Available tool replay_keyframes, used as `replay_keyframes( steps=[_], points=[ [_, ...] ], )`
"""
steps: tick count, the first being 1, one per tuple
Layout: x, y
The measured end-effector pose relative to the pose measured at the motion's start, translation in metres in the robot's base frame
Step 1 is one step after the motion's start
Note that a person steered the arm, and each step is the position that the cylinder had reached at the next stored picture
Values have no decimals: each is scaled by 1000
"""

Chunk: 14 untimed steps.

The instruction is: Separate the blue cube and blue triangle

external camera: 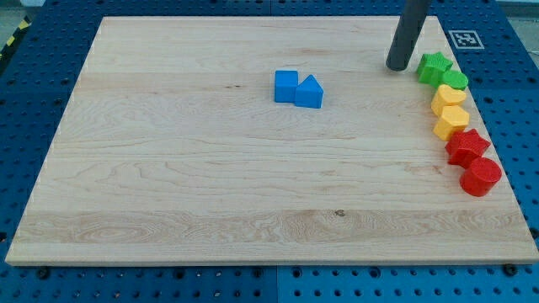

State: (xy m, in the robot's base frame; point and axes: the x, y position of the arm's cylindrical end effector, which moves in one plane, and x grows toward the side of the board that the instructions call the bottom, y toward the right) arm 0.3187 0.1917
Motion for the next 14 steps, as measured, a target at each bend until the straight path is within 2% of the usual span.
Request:
replay_keyframes(
  steps=[2,4,5,6,8,9,10,14],
  points=[
    [0,-45],
    [29,-60],
    [29,-60],
    [55,-67],
    [121,-123],
    [118,-186],
    [86,-182],
    [78,-154]
  ],
)
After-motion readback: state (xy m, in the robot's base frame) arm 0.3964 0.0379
